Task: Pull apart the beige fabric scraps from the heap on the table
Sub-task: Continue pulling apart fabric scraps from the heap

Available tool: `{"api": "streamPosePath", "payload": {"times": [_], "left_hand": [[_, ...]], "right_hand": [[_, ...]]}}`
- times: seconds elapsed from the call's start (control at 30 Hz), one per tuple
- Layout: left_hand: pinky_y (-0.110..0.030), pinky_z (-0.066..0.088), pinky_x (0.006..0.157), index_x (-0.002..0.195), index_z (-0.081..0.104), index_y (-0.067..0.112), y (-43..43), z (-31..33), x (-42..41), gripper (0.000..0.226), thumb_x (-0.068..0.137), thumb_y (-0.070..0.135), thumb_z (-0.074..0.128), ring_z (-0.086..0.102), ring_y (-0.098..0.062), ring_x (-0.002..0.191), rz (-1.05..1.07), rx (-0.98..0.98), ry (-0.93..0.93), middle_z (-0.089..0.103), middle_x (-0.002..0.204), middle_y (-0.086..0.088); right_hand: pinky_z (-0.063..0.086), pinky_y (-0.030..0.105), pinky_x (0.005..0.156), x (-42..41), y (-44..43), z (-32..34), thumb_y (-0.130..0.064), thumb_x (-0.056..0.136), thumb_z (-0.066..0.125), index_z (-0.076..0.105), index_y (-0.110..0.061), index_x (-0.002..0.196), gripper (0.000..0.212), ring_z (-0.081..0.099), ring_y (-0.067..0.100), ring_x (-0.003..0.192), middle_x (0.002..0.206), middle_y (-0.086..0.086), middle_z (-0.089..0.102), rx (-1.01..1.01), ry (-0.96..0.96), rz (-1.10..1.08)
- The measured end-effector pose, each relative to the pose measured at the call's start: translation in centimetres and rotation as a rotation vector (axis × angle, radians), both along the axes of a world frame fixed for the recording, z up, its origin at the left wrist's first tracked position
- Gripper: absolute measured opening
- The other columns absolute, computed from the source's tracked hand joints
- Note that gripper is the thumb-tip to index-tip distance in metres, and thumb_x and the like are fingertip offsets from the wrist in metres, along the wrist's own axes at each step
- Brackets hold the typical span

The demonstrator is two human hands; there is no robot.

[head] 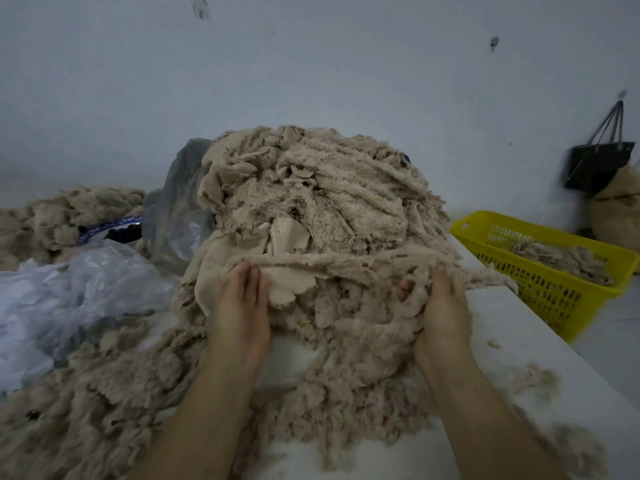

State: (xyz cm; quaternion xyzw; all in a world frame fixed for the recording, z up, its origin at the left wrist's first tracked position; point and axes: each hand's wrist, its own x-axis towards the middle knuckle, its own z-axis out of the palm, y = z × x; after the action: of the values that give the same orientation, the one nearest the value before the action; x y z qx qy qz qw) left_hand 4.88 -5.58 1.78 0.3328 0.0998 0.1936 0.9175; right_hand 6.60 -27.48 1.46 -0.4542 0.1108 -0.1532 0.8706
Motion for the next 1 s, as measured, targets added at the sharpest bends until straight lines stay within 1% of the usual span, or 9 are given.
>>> {"api": "streamPosePath", "payload": {"times": [0.13,0.23,0.33,0.43,0.57,0.67,0.83,0.9,1.0], "left_hand": [[-0.026,0.047,0.099,0.127,0.059,0.032,-3.2,-0.4,-1.4,0.027,0.101,0.040,0.052,0.054,-0.006,0.119,0.168,1.010,0.013,0.055,0.133,0.009],[-0.012,0.050,0.073,0.088,0.070,0.037,-5.0,-0.3,-2.6,0.040,0.084,0.071,0.050,0.065,-0.002,0.087,-0.006,1.206,-0.050,0.071,0.090,0.012],[-0.023,0.053,0.088,0.100,0.075,0.044,-5.9,0.0,-2.8,0.065,0.063,0.092,0.051,0.068,-0.001,0.100,-0.356,0.911,0.076,0.075,0.103,0.015],[-0.025,0.057,0.078,0.095,0.078,0.015,-5.6,-0.1,-2.3,0.049,0.075,0.059,0.071,0.073,-0.016,0.097,-0.488,0.484,0.055,0.076,0.104,-0.006],[-0.029,0.058,0.061,0.104,0.073,0.007,-4.3,0.3,-1.7,0.032,0.085,0.033,0.065,0.068,-0.017,0.076,-0.519,0.018,-0.009,0.071,0.094,-0.008],[-0.021,0.041,0.039,0.091,0.074,0.014,-3.1,0.4,-1.1,0.028,0.097,0.033,0.055,0.045,-0.008,0.050,-0.415,-0.095,-0.013,0.058,0.072,0.001],[-0.016,0.039,0.047,0.086,0.068,0.014,-2.5,0.5,-0.9,0.028,0.103,0.023,0.047,0.052,-0.005,0.057,-0.372,-0.302,-0.103,0.066,0.078,0.004],[-0.015,0.037,0.048,0.083,0.060,0.016,-1.0,0.6,-0.7,0.028,0.104,0.024,0.043,0.049,-0.003,0.052,-0.346,-0.368,-0.145,0.063,0.075,0.007],[-0.012,0.034,0.053,0.084,0.053,0.018,1.2,0.7,-0.5,0.020,0.101,0.020,0.044,0.048,0.000,0.051,-0.243,-0.394,-0.128,0.064,0.076,0.006]], "right_hand": [[0.060,0.039,0.078,-0.6,1.5,-0.4,-0.039,0.100,0.055,0.047,-0.027,0.144,0.046,0.071,0.015,0.095,0.129,0.001,0.063,-0.268,0.007,0.116],[0.059,0.031,0.079,-1.7,2.6,-0.2,-0.037,0.099,0.055,0.067,-0.048,0.113,0.022,0.070,0.007,0.097,0.112,-0.015,0.072,-0.426,-0.074,0.233],[0.056,0.020,0.062,-2.3,3.3,-0.3,-0.040,0.093,0.057,0.071,-0.044,0.091,0.015,0.072,0.008,0.080,0.086,-0.009,0.075,-0.613,-0.138,0.383],[0.050,0.019,0.058,-2.8,3.8,-0.3,-0.057,0.076,0.057,0.066,-0.040,0.085,0.021,0.066,0.005,0.069,0.076,-0.008,0.071,-0.787,-0.183,0.466],[0.057,0.021,0.077,-3.0,4.3,-0.2,-0.052,0.086,0.063,0.070,-0.049,0.097,0.014,0.070,0.003,0.095,0.102,-0.016,0.074,-0.802,-0.203,0.548],[0.054,0.043,0.076,-2.9,4.0,-0.2,-0.059,0.082,0.059,0.063,-0.015,0.097,0.047,0.068,0.024,0.084,0.094,0.005,0.072,-0.933,-0.195,0.570],[0.024,0.031,0.050,-2.0,3.4,0.0,-0.034,0.089,0.060,0.037,-0.024,0.072,0.030,0.042,0.015,0.056,0.061,-0.002,0.043,-1.406,-0.152,0.209],[0.026,0.032,0.055,-1.7,2.2,0.2,-0.038,0.087,0.056,0.051,-0.027,0.086,0.012,0.048,0.020,0.068,0.072,-0.002,0.049,-1.299,-0.062,0.048],[0.036,0.031,0.060,-1.0,-0.6,0.6,-0.040,0.095,0.052,0.041,-0.014,0.149,0.061,0.056,0.021,0.077,0.088,0.005,0.059,-0.746,0.141,-0.069]]}}
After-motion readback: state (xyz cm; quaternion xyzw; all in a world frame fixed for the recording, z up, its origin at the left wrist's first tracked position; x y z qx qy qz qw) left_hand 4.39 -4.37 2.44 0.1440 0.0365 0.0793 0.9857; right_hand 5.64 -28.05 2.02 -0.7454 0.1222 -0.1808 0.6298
